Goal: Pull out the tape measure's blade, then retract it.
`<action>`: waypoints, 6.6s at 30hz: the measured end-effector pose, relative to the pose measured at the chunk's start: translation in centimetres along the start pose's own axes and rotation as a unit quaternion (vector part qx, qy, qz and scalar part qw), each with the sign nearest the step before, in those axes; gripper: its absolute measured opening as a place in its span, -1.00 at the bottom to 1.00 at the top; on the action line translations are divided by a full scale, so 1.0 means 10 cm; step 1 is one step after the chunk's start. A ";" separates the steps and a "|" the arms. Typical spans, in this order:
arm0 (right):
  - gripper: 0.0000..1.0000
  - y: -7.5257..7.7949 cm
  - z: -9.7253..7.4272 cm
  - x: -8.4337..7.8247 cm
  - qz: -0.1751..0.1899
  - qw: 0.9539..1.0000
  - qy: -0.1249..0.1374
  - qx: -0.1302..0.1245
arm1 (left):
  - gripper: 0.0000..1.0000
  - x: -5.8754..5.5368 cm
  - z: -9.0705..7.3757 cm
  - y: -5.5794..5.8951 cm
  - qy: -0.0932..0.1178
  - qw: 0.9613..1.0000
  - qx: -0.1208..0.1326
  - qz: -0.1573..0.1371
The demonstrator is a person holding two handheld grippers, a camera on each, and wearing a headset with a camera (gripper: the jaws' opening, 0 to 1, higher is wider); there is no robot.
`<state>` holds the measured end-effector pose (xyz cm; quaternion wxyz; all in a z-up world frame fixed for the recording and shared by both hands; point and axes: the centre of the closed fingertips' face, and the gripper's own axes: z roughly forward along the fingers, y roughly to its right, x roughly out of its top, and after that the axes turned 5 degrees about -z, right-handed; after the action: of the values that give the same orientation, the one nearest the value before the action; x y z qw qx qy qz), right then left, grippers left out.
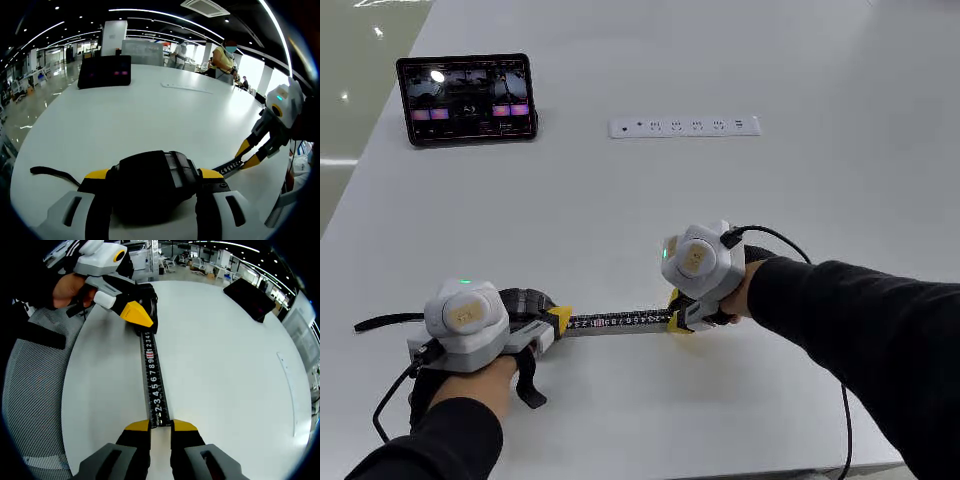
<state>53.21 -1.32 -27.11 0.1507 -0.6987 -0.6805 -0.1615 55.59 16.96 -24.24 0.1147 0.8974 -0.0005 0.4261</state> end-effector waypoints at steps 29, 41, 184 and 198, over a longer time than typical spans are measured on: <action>-0.78 0.02 0.06 0.13 -0.008 1.000 0.013 0.003 | 0.29 0.01 0.01 -0.01 -0.001 1.000 -0.001 -0.003; -0.79 0.02 0.09 0.19 -0.008 1.000 0.015 -0.002 | 0.29 0.01 0.01 -0.03 -0.002 1.000 -0.002 -0.003; -0.79 -0.05 0.42 0.90 -0.009 0.996 0.084 -0.001 | 0.27 0.01 -0.01 -0.03 -0.005 0.999 -0.023 -0.030; -0.79 -0.04 0.47 1.00 -0.005 0.996 0.092 -0.002 | 0.27 0.01 -0.01 -0.03 -0.006 0.999 -0.023 -0.031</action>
<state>53.10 9.69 -27.03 0.2099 -0.6780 -0.6668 -0.2271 55.60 17.26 -24.18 0.1483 0.8966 0.0172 0.4169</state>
